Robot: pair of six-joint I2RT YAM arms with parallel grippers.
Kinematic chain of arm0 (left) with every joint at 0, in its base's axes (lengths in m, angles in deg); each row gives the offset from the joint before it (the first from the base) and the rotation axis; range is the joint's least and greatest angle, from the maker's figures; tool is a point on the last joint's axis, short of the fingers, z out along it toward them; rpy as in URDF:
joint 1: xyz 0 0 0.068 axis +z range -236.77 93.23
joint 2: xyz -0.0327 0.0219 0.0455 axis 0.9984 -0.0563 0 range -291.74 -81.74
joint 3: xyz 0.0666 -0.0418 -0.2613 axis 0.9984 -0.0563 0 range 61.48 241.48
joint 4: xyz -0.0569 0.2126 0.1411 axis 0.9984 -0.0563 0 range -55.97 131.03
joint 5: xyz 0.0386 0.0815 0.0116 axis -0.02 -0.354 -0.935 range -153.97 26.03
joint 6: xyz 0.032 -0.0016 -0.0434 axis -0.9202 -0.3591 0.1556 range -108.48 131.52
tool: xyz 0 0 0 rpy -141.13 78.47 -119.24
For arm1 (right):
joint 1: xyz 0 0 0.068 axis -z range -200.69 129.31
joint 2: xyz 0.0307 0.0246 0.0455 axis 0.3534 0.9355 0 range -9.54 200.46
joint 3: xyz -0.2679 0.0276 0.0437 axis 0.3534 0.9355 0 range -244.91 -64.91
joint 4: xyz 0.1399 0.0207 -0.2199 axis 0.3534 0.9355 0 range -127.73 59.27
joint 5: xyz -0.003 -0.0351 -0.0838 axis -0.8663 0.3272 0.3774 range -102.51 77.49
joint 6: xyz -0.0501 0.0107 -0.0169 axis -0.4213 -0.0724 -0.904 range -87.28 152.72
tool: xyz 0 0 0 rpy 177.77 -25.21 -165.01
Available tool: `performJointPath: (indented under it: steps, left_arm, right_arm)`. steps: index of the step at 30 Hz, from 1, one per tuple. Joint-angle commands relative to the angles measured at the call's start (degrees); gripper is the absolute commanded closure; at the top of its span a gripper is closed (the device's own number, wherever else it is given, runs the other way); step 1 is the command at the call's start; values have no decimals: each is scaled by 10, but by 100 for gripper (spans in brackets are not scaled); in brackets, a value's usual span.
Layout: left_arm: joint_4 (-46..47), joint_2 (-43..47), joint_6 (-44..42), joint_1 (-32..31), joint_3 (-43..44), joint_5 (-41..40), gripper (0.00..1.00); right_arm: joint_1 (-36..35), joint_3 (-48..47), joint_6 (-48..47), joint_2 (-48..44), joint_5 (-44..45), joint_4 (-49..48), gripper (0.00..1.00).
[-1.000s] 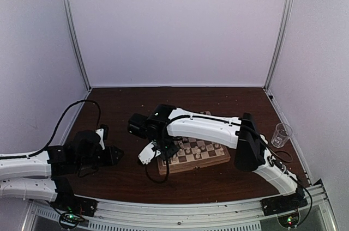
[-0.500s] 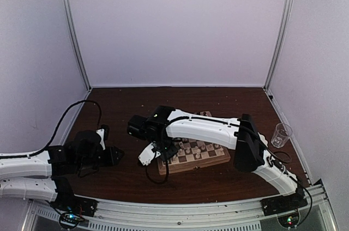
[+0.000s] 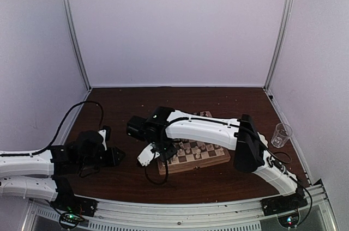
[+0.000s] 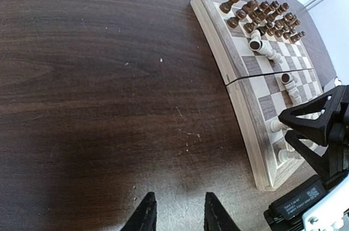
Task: Set up the chess pieces on the board
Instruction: Place the pawn on a2, then pick up the chess pile from the chessboard.
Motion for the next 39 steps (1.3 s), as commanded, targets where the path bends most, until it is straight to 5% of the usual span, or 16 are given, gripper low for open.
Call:
performJointPath:
  steps: [1,15,23,34,39]
  left_arm:
    - [32,-10,-12,4,5,4,69]
    - [-6,-68,-118,13,112,26,68]
    - [-26,-176,-196,24,229,86,66]
    - [19,-391,-329,43,349,298,78]
    - [21,-450,-357,44,378,325,82]
  right_arm:
    - [-4,-8,-1,-33,19,-22,67]
    - [18,10,15,-112,29,-38,66]
    - [78,23,77,-196,-109,17,65]
    - [228,340,220,-409,-338,-143,65]
    - [272,498,250,-496,-375,-238,64]
